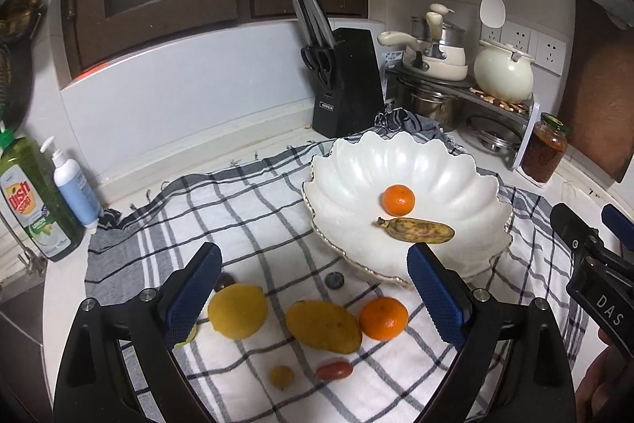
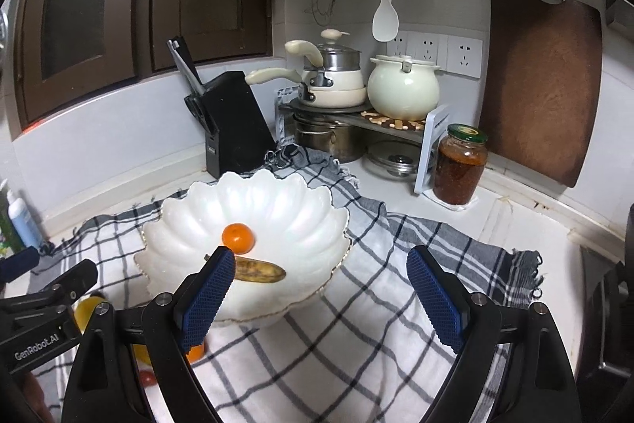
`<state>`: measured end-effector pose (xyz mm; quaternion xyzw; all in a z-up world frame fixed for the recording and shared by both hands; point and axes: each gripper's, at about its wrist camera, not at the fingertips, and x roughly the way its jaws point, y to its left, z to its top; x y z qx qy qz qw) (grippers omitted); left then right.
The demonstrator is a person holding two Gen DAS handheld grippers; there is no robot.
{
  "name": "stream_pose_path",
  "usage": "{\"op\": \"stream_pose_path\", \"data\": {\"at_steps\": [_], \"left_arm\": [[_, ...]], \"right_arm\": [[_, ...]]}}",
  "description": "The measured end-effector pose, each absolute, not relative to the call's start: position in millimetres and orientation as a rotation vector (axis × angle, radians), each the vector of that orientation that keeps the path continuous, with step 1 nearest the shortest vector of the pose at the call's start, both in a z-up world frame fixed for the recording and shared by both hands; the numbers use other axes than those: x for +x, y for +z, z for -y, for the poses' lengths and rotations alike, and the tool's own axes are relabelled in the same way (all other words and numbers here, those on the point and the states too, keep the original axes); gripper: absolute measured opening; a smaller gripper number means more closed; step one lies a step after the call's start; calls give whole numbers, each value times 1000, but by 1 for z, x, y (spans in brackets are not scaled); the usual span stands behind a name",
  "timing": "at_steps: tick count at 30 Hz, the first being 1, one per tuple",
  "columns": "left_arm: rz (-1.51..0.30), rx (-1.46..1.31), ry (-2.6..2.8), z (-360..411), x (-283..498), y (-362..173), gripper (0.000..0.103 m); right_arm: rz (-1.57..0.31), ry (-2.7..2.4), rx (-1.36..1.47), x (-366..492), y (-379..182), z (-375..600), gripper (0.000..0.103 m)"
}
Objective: Organize fruits
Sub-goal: 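Withdraw both tools from the bowl back toward the remaining fruits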
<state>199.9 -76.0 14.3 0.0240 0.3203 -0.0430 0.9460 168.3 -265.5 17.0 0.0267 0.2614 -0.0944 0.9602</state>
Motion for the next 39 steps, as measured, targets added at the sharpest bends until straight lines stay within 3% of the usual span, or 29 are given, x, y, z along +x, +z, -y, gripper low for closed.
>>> {"op": "stream_pose_path", "data": {"at_steps": [16, 39], "left_arm": [[-631, 23, -89, 55, 158, 13, 97], [-666, 12, -42, 27, 140, -32, 97]], "right_arm": [[-512, -168, 60, 127, 14, 249, 89], [-555, -123, 38, 118, -24, 217, 89]]}}
